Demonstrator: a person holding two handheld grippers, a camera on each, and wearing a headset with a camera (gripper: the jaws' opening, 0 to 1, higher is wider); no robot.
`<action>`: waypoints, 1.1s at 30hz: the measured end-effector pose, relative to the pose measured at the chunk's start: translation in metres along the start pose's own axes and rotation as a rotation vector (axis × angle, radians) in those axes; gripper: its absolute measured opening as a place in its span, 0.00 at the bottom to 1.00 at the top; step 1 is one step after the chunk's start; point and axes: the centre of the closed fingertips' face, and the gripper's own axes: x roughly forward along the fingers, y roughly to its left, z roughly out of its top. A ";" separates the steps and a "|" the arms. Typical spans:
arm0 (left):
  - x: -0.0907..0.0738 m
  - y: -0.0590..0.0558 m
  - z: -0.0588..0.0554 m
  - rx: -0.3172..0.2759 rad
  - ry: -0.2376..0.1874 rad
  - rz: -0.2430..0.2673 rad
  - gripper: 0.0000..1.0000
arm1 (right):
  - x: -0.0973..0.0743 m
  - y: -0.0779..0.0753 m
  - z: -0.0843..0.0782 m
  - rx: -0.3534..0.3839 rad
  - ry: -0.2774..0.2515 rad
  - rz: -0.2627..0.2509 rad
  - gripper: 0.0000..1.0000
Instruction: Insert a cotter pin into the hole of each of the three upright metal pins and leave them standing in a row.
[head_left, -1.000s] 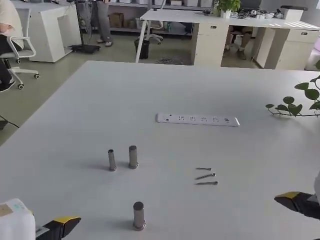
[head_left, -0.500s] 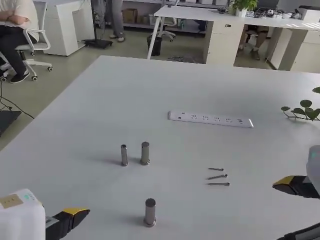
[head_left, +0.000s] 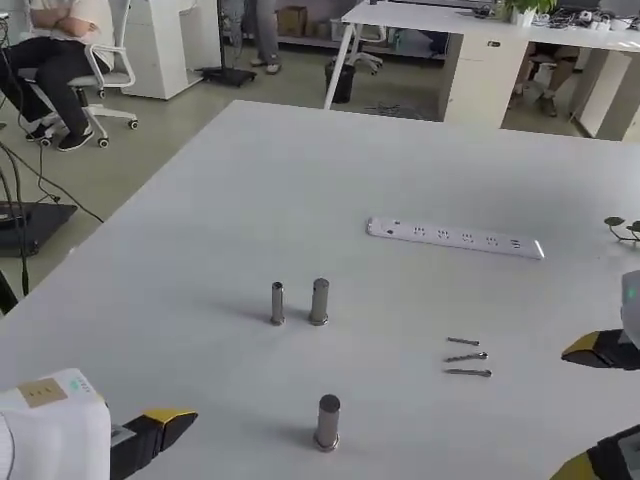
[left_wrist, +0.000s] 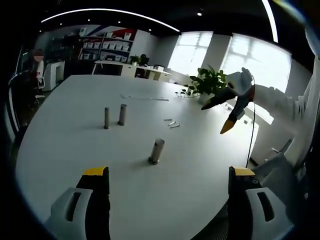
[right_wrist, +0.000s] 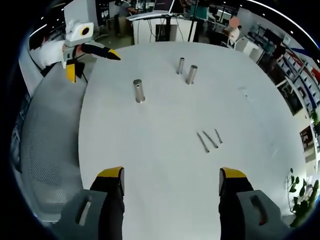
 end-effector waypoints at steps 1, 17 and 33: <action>0.001 0.000 0.000 -0.001 0.002 -0.002 0.99 | 0.002 -0.007 0.001 -0.004 0.003 -0.011 0.75; -0.001 -0.001 0.007 0.005 -0.043 0.008 0.99 | 0.036 -0.044 0.008 -0.136 0.099 0.064 0.56; -0.004 0.006 0.004 -0.015 -0.037 0.029 0.99 | 0.080 -0.081 0.014 -0.070 0.059 0.094 0.24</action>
